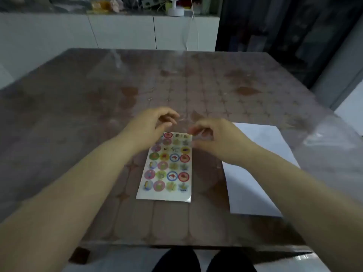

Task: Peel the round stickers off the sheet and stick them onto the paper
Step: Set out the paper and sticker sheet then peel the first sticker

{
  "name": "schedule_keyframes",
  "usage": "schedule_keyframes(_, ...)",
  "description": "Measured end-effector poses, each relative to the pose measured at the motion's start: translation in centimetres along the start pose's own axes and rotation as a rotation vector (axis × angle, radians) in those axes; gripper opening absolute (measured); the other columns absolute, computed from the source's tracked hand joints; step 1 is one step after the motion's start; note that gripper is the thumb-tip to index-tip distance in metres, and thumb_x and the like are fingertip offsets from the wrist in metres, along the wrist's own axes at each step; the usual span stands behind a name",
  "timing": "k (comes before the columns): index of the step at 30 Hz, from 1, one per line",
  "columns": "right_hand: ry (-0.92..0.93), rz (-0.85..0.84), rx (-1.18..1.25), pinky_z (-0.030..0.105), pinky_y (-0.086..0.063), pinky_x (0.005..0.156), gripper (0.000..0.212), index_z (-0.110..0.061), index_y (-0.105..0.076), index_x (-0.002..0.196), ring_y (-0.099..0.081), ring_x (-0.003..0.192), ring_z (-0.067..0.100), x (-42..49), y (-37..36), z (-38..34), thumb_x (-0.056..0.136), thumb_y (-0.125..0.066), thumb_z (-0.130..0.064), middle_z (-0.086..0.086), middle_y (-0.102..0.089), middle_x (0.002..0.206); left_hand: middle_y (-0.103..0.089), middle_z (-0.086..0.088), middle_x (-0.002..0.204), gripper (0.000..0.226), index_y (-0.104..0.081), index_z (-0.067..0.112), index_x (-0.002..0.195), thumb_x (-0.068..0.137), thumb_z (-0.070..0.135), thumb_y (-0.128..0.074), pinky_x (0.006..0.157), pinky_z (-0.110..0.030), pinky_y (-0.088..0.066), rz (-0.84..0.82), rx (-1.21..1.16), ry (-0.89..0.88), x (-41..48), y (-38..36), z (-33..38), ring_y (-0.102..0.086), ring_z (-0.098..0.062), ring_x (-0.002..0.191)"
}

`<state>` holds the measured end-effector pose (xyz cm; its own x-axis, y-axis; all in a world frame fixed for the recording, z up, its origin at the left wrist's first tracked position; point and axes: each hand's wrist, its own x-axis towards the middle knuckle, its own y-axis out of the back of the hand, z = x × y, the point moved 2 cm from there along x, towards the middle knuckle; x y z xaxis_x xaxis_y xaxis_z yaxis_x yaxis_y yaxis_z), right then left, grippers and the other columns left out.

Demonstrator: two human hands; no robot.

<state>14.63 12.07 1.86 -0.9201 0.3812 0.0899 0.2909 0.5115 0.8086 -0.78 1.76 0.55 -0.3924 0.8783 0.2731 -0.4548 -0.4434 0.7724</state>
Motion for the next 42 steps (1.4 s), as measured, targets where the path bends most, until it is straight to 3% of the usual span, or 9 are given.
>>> schedule_keyframes(6, -0.037, 0.063, -0.127, 0.038, -0.049, 0.082, 0.030, -0.017, -0.064, 0.106, -0.059, 0.098, 0.023, 1.9, -1.3, -0.8, 0.081, -0.067, -0.032, 0.004, -0.065, 0.106, -0.069, 0.001, 0.099, 0.025, -0.066, 0.015, 0.104, 0.085, 0.002, -0.059, 0.081, -0.024, -0.046, 0.031, 0.038, 0.024, 0.3, -1.2, 0.2, -0.063, -0.011, 0.094)
schedule_keyframes(15, 0.029, 0.209, -0.176, 0.038, -0.045, 0.085, 0.026, -0.022, -0.067, 0.106, -0.054, 0.101, 0.025, 3.3, -3.6, 0.5, 0.083, -0.063, -0.032, 0.004, -0.063, 0.105, -0.068, 0.008, 0.095, 0.029, -0.063, 0.020, 0.111, 0.085, 0.007, -0.064, 0.077, 0.003, -0.033, 0.058, -0.025, 0.038, -1.0, -0.2, -1.4, -0.059, 0.002, 0.092)
schedule_keyframes(20, 0.025, 0.219, -0.050, 0.037, -0.049, 0.079, 0.012, -0.022, -0.071, 0.091, -0.061, 0.089, 0.018, 3.8, -3.4, 1.2, 0.081, -0.067, -0.026, -0.003, -0.069, 0.094, -0.065, 0.012, 0.094, 0.035, -0.063, 0.023, 0.110, 0.077, 0.017, -0.074, 0.077, -0.001, -0.036, -0.020, -0.045, 0.065, -0.9, -0.2, -1.4, -0.057, 0.004, 0.096)
schedule_keyframes(24, 0.021, 0.182, -0.009, 0.041, -0.048, 0.082, 0.007, -0.023, -0.069, 0.087, -0.059, 0.090, 0.019, 4.2, -3.6, 1.2, 0.081, -0.067, -0.025, -0.003, -0.067, 0.092, -0.066, 0.008, 0.097, 0.038, -0.062, 0.023, 0.112, 0.077, 0.017, -0.074, 0.085, -0.019, -0.043, -0.036, -0.045, 0.066, -0.8, -0.3, -1.4, -0.060, -0.003, 0.095)
schedule_keyframes(27, 0.060, 0.171, -0.031, 0.044, -0.044, 0.085, 0.001, -0.024, -0.063, 0.083, -0.054, 0.095, 0.023, 4.1, -3.7, 1.1, 0.084, -0.063, -0.024, -0.002, -0.064, 0.094, -0.065, 0.009, 0.098, 0.037, -0.062, 0.022, 0.113, 0.079, 0.010, -0.072, 0.081, -0.007, -0.041, -0.052, -0.063, 0.033, -0.7, -0.4, -1.3, -0.057, 0.008, 0.093)
schedule_keyframes(30, 0.077, 0.170, -0.071, 0.040, -0.041, 0.086, 0.007, -0.020, -0.061, 0.093, -0.051, 0.098, 0.023, 3.9, -3.7, 1.0, 0.089, -0.057, -0.024, 0.000, -0.063, 0.098, -0.063, 0.012, 0.099, 0.039, -0.061, 0.016, 0.116, 0.081, 0.001, -0.067, 0.076, 0.001, -0.038, -0.090, -0.101, 0.010, -0.6, -0.8, -1.2, -0.054, 0.022, 0.086)
schedule_keyframes(33, 0.060, 0.181, -0.023, 0.036, -0.045, 0.079, 0.003, -0.021, -0.059, 0.089, -0.054, 0.091, 0.020, 3.9, -3.7, 1.1, 0.089, -0.058, -0.023, 0.000, -0.063, 0.094, -0.066, 0.005, 0.105, 0.040, -0.060, 0.017, 0.118, 0.083, 0.000, -0.065, 0.081, -0.002, -0.040, -0.101, -0.113, 0.023, -0.4, -1.0, -1.5, -0.056, 0.013, 0.091)
schedule_keyframes(39, -0.081, 0.491, 0.498, 0.011, -0.044, 0.054, 0.012, -0.020, -0.063, 0.087, -0.052, 0.058, 0.000, 1.9, 2.8, 0.1, 0.080, -0.072, -0.016, -0.008, -0.063, 0.073, -0.065, 0.008, 0.102, 0.035, -0.061, 0.019, 0.117, 0.085, 0.006, -0.065, 0.074, 0.001, -0.036, -0.130, -0.034, 0.015, -0.3, -0.9, -0.9, -0.057, 0.010, 0.089)
schedule_keyframes(42, -0.154, 0.443, 0.374, 0.001, -0.039, 0.053, 0.020, -0.022, -0.070, 0.090, -0.056, 0.061, -0.004, -0.3, 8.6, 0.6, 0.072, -0.078, -0.026, -0.008, -0.068, 0.076, -0.058, 0.019, 0.109, 0.031, -0.060, 0.029, 0.116, 0.086, 0.025, -0.065, 0.088, -0.024, -0.040, -0.121, 0.026, 0.054, -0.1, -0.6, 0.3, -0.058, -0.003, 0.097)
